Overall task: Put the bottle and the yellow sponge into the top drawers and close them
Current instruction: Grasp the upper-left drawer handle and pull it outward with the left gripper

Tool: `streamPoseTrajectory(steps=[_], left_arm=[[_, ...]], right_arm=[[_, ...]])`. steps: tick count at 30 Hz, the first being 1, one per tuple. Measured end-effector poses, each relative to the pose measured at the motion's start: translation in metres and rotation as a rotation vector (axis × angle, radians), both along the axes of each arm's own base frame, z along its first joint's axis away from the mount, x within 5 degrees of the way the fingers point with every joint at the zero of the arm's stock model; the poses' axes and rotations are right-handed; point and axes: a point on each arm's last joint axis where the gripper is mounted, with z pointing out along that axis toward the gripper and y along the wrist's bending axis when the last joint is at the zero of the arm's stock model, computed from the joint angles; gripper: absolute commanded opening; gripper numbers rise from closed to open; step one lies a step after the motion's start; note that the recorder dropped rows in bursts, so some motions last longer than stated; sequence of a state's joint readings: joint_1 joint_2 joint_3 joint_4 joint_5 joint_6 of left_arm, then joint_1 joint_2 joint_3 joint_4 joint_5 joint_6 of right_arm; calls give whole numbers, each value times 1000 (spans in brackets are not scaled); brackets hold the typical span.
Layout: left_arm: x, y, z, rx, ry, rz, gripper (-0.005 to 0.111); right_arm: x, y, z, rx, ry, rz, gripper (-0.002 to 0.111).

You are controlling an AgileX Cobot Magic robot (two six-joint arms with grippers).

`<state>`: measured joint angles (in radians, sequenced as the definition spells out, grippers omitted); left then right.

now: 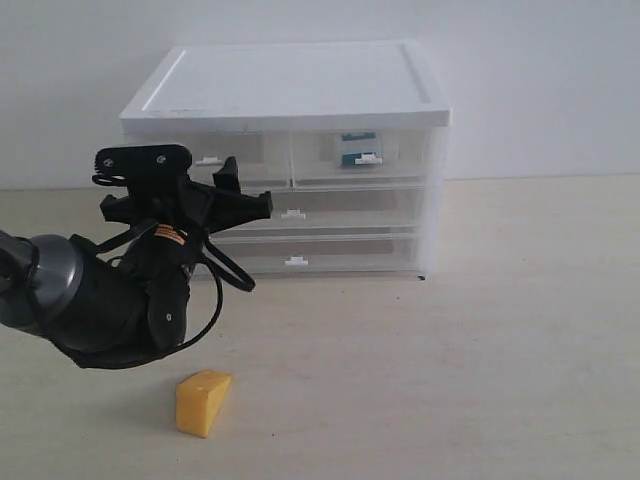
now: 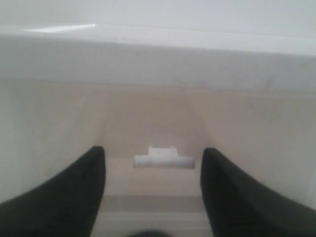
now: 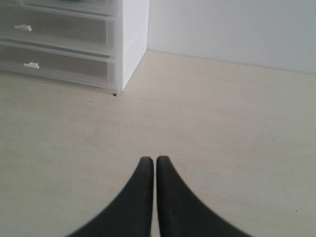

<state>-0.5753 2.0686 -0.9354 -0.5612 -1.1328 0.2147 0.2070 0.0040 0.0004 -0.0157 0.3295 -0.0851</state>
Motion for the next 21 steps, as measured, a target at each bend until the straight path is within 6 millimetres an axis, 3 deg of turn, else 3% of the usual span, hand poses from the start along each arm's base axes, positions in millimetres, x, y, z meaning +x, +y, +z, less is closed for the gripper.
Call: streamPoseTrajectory(steps=[4,21], left_arm=[[1,0,0,10,-4,-8,5],[-25,9,-12,90,-31,-36,4]], right_arm=[[0,0,0,0,0,0,0],[0,0,0,0,0,0,0]])
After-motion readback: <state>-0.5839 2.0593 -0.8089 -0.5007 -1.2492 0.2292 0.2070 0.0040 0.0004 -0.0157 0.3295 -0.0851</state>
